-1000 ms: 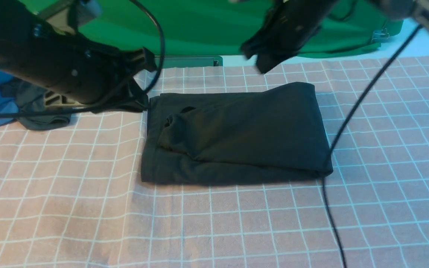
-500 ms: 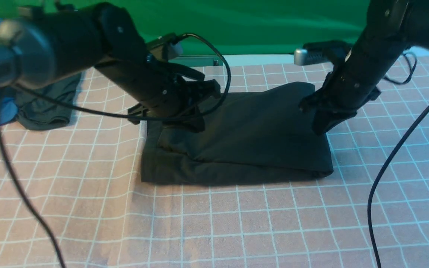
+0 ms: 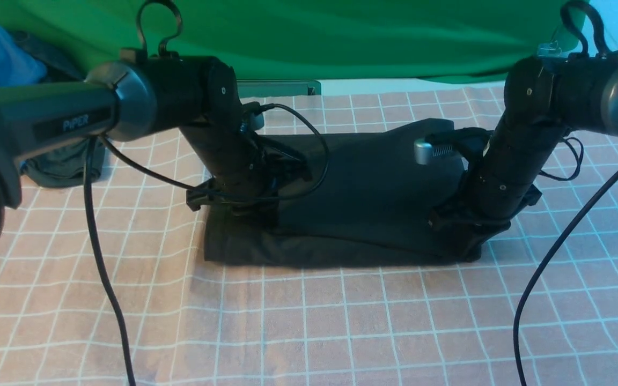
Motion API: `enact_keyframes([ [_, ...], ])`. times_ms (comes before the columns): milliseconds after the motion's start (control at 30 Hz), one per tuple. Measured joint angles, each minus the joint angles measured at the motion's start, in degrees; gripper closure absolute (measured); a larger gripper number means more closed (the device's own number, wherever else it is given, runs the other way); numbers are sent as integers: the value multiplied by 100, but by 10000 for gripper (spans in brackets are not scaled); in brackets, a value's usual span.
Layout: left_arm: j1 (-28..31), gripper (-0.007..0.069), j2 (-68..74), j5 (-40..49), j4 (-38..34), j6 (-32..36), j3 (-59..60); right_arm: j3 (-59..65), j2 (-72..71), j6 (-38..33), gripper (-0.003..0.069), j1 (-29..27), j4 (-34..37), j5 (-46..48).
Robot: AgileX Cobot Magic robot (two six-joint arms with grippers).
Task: Fold a long-sleeved shirt over a pink coffee tablecloth.
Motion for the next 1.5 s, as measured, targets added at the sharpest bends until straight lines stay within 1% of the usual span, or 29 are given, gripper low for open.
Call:
enact_keyframes([
  [167,-4,612,-106,239,116,-40,-114,-26,-146,0,622,-62,-127,39],
  [267,-4,612,-310,219,183,-40,-205,-138,-314,6,622,-123,-263,47],
  [333,-4,612,-550,103,178,-40,-446,-443,-558,6,622,-153,-306,-172],
  [467,-4,612,-620,29,76,-40,-815,-1032,-586,6,621,-153,-283,-384],
  [533,-4,612,-559,-96,2,-11,-922,-1484,-450,6,620,-159,-234,-389],
  [600,-4,612,-453,-235,-99,71,-943,-1817,-245,-23,620,-161,-87,-363],
  [633,-4,612,-326,-318,-212,141,-952,-2172,-14,-88,620,-161,78,-333],
  [733,-4,612,20,-410,-345,229,-958,-2699,571,-167,619,-161,344,-240],
  [800,-4,612,242,-465,-356,242,-958,-2873,900,-181,617,-166,355,-203],
  [967,76,612,767,-592,-43,120,-963,-2983,1557,68,616,-325,226,-353],
  [1033,156,611,831,-628,-34,-8,-987,-3012,1673,155,615,-448,280,-485],
  [1167,243,611,865,-630,-165,-86,-1021,-3054,1719,89,610,-560,333,-545],
  [1367,298,611,612,-581,-9,-82,-1021,-3272,1631,-62,601,-610,243,-249],
  [1500,316,611,233,-906,33,-82,-1029,-3459,1440,-74,599,-631,173,-180],
])
